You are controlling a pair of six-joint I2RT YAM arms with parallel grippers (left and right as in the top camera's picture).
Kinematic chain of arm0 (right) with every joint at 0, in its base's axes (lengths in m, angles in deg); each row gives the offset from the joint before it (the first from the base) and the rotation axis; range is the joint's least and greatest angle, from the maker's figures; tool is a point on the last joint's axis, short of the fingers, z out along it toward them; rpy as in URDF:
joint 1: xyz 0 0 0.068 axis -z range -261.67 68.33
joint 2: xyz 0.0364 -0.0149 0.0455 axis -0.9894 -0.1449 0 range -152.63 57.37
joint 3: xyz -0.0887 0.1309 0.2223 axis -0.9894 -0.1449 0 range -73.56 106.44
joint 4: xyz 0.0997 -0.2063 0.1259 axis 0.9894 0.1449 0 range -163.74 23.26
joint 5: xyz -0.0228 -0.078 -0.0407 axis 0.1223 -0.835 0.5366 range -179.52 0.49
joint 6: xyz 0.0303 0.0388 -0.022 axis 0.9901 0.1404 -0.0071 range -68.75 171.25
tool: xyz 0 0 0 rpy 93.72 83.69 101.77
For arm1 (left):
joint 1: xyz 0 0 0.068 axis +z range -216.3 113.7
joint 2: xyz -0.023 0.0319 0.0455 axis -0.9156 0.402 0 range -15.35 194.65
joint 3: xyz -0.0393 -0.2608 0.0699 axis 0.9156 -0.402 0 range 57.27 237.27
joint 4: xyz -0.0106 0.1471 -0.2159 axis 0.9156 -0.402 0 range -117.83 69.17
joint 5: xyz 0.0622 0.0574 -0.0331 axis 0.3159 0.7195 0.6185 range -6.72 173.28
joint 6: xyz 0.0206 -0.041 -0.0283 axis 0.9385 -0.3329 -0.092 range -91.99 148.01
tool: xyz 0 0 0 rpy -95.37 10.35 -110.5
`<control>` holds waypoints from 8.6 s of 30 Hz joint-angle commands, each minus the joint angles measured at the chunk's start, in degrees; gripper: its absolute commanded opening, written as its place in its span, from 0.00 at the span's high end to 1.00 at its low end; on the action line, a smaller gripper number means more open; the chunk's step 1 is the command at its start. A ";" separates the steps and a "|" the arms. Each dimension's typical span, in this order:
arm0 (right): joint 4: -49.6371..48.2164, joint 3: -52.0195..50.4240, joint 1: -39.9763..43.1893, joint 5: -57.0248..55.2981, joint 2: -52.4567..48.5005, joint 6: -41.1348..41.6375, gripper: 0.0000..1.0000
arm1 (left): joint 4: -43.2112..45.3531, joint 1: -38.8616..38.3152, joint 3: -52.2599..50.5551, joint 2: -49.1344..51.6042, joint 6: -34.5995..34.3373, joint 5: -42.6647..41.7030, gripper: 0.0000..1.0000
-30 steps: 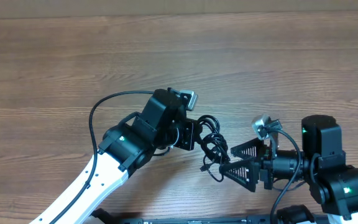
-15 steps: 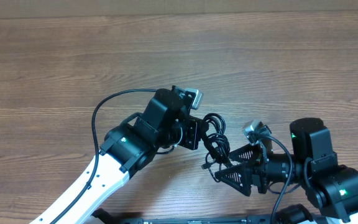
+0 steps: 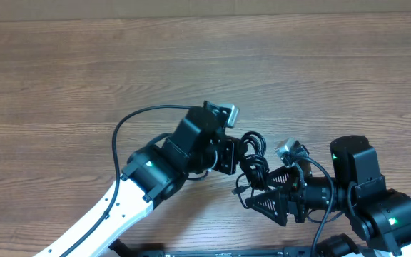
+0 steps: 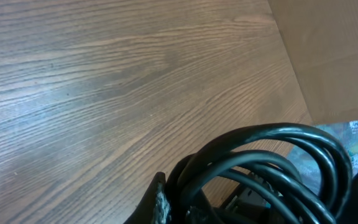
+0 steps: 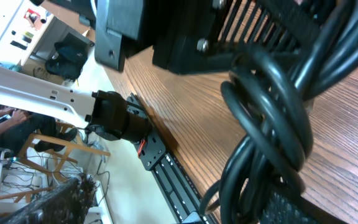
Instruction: Untangle cables
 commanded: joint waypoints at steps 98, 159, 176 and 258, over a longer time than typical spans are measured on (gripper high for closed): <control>-19.21 1.40 -0.59 3.23 0.35 9.29 0.00 | -10.45 6.99 0.42 -11.19 5.53 16.55 0.96; -11.19 1.42 -0.63 -14.45 0.24 -21.64 0.00 | -4.96 -6.84 0.42 -6.14 1.27 10.36 0.96; -7.26 1.42 -0.63 -15.52 0.24 -23.52 0.02 | 3.98 -6.82 0.42 -6.14 1.25 5.38 0.96; 2.80 1.36 -0.52 -56.52 -8.37 34.47 0.00 | 3.80 21.40 0.42 -15.10 1.27 -20.00 0.96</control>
